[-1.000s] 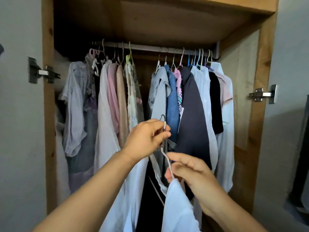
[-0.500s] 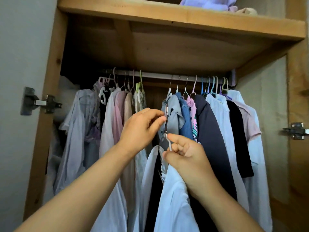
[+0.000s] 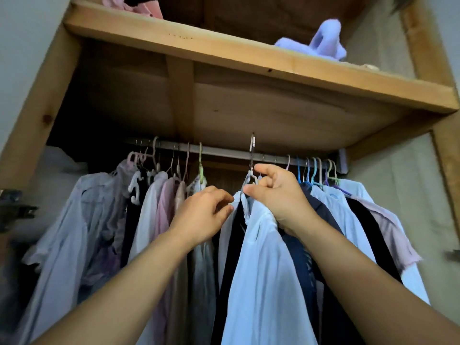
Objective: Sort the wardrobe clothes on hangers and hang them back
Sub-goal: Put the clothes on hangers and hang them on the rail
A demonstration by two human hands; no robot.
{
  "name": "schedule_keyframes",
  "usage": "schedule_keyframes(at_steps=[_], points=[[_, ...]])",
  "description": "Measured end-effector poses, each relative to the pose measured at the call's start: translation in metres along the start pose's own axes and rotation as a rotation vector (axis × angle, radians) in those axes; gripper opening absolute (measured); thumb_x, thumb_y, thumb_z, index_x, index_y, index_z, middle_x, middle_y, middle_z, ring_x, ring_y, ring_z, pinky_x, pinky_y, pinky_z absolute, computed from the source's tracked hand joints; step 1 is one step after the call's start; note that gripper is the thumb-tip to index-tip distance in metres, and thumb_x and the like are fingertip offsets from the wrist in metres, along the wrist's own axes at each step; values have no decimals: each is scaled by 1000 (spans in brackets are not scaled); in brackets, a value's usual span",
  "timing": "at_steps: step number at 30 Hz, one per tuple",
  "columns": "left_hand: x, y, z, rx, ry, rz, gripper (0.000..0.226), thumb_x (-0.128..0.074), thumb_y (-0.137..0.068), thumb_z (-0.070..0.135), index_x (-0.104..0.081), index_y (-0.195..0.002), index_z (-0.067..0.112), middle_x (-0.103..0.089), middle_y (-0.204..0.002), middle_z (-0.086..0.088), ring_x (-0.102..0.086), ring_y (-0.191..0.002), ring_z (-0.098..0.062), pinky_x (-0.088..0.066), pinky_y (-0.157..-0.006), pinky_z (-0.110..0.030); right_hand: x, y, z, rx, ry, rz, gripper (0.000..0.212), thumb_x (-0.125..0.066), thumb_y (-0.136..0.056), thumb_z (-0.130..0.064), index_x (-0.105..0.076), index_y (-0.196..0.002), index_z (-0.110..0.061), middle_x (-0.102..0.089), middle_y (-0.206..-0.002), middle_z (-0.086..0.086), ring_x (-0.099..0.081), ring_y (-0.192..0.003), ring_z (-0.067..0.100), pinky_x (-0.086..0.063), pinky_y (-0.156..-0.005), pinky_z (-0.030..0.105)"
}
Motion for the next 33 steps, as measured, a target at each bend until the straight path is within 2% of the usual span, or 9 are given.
schedule_keyframes(at_steps=[4,8,13,17,21,24,26,29,33], points=[[6,-29,-19,-15,55,126,19,-60,-89,30,-67,-105,24,-62,-101,3,-58,-98,-18,-47,-82,-37,-1,-42,13,33,32,47,53,-73,-79,-11,-51,-127,-17,-55,-78,13,-56,-73,22,-49,-76,38],[1,-54,-36,-23,60,170,20,-59,-88,33,-66,-105,26,-60,-103,6,-59,-97,-17,-50,-80,-39,-9,-73,30,36,80,57,51,-72,-80,-11,-50,-126,-17,-56,-79,12,-58,-75,22,-50,-80,37],[-15,-86,-51,-33,10,140,21,-58,-89,34,-64,-107,25,-58,-104,6,-58,-95,-16,-49,-81,-38,-21,-110,57,-6,95,31,53,-66,-84,-6,-46,-133,-5,-54,-68,7,-56,-70,17,-46,-74,29],[-20,-105,-50,-60,44,209,17,-59,-89,28,-66,-103,22,-60,-101,4,-60,-93,-17,-49,-80,-36,-17,-141,79,-55,96,43,50,-66,-83,-3,-49,-130,0,-49,-48,-7,-49,-50,2,-44,-59,18],[-13,-105,-51,-59,18,332,14,-56,-90,31,-66,-99,26,-61,-99,10,-59,-90,-12,-47,-74,-29,-11,-158,84,-45,122,52,37,-65,-85,-3,-55,-121,2,-54,-64,4,-60,-77,15,-41,-56,11],[-11,-103,-54,-85,19,362,13,-58,-90,30,-68,-97,26,-61,-96,12,-59,-85,-10,-45,-70,-27,-14,-168,92,-52,128,72,40,-65,-85,-5,-54,-124,0,-57,-70,6,-65,-97,25,-49,-72,23],[-13,-104,-55,-109,19,357,11,-60,-88,30,-69,-94,25,-61,-91,11,-59,-81,-11,-46,-68,-27,-18,-174,101,-67,137,59,50,-65,-85,-7,-49,-132,-3,-55,-66,-1,-63,-85,17,-46,-76,24],[-17,-107,-59,-136,25,358,13,-61,-86,32,-69,-90,23,-62,-85,10,-61,-75,-13,-48,-66,-29,-19,-182,117,-89,127,63,50,-65,-85,-5,-48,-133,-3,-52,-60,-1,-54,-64,10,-45,-70,22],[-23,-106,-60,-171,-3,354,12,-64,-84,30,-70,-89,21,-63,-85,10,-60,-78,-12,-47,-74,-32,-22,-185,138,-105,125,63,48,-66,-84,-7,-51,-130,-3,-52,-62,-4,-54,-68,10,-46,-77,26]])
Point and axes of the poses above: each hand's wrist, its own y-axis away from the middle knuckle, its own x-axis out of the back of the hand, z = x × y, the point moved 10 cm from there along -y, towards the middle knuckle
